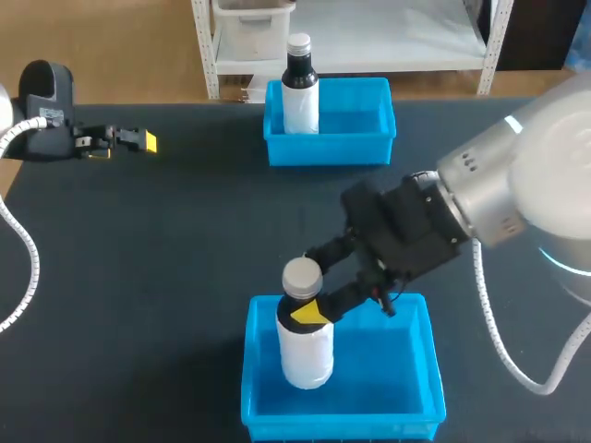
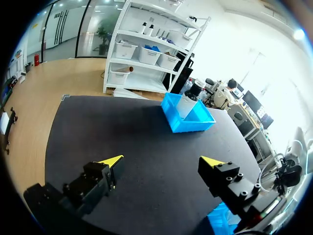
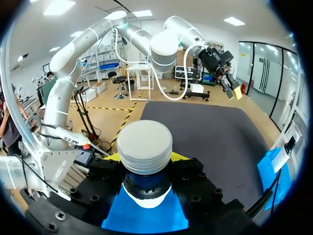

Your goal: Pick up the bottle, and place it in the far bin if it is heavy, or in the near bin if it is light.

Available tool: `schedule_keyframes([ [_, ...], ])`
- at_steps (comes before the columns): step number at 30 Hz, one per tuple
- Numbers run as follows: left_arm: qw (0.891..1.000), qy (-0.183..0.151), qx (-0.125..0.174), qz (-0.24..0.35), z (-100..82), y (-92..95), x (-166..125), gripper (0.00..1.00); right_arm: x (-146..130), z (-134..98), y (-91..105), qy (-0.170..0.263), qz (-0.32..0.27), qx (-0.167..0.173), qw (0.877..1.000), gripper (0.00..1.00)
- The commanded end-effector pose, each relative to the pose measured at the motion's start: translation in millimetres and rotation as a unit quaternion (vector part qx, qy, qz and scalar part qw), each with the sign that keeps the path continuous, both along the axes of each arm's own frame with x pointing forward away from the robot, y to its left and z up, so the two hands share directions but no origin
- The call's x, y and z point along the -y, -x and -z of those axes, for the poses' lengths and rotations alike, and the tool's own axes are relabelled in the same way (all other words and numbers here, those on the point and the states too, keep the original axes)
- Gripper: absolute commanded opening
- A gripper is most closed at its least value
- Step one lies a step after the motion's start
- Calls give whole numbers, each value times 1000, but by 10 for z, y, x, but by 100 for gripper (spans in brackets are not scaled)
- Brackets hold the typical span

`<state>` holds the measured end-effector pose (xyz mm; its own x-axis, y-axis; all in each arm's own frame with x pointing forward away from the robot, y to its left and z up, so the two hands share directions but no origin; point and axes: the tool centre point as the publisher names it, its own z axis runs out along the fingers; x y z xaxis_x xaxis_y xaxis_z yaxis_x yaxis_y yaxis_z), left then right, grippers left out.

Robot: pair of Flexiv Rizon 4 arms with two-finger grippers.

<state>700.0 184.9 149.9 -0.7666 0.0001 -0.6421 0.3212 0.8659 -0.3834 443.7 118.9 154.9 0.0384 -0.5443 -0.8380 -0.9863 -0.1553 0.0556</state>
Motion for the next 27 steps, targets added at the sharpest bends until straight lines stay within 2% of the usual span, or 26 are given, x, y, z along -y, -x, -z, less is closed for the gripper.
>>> schedule_keyframes([
  [1,1000,0,0,0,0,0,0,100,-35,74,-16,-2,0,-1,1000,0],
  [17,1000,0,0,0,0,0,0,100,-39,236,-52,11,-3,-9,1000,0],
  [19,1000,0,0,0,0,0,0,100,-39,242,-52,13,-4,-10,1000,16],
  [21,1000,0,0,0,0,0,0,100,-40,248,-53,15,-6,-11,1000,40],
  [22,1000,0,0,0,0,0,0,100,-41,252,-53,16,-7,-12,1000,46],
  [23,1000,0,0,0,0,0,0,100,-42,254,-53,17,-7,-12,1000,84],
  [24,1000,0,0,0,0,0,0,100,-42,257,-54,18,-8,-13,1000,100],
  [27,1000,0,0,0,0,0,0,100,-41,259,-56,20,-8,-14,1000,100],
])
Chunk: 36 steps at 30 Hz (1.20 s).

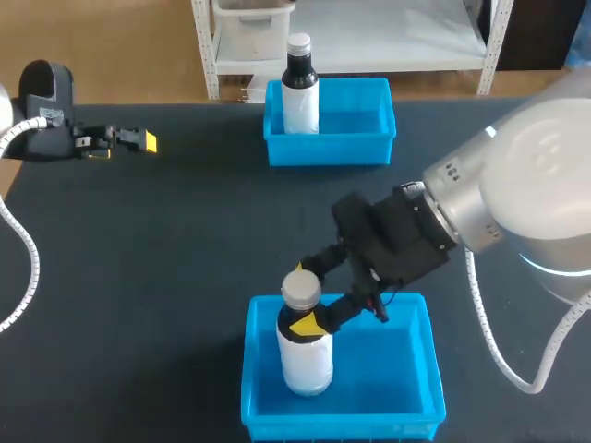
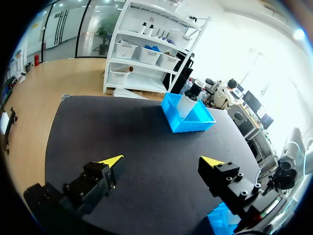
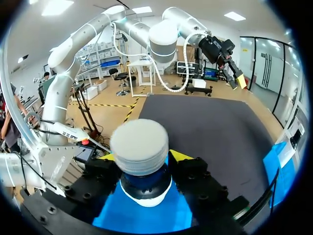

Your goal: Pick up the bottle, and place it in the far bin if it is heavy, or in the near bin if it is light.

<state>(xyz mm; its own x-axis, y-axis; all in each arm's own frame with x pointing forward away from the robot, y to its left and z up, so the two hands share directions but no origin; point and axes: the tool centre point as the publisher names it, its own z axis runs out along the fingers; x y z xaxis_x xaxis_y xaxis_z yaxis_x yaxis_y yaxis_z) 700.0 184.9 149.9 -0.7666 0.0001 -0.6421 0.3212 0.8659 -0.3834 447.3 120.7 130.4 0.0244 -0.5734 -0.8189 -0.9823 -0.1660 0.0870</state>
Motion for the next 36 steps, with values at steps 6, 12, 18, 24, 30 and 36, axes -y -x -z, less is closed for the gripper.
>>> schedule_keyframes([
  [6,1000,0,0,0,0,0,0,100,70,-32,-58,13,8,-6,1000,100],
  [12,1000,0,0,0,0,0,0,100,391,-152,-119,44,28,-1,999,100],
  [18,1000,0,0,0,0,0,0,100,830,-249,-213,86,63,-2,994,100],
  [24,1000,0,0,0,0,0,0,100,1154,-320,-467,105,100,-23,989,100],
  [30,1000,0,0,0,0,0,0,100,1364,-372,-886,107,129,-45,985,100],
  [36,1000,0,0,0,0,0,0,100,1509,-400,-1380,113,147,-64,981,100],
])
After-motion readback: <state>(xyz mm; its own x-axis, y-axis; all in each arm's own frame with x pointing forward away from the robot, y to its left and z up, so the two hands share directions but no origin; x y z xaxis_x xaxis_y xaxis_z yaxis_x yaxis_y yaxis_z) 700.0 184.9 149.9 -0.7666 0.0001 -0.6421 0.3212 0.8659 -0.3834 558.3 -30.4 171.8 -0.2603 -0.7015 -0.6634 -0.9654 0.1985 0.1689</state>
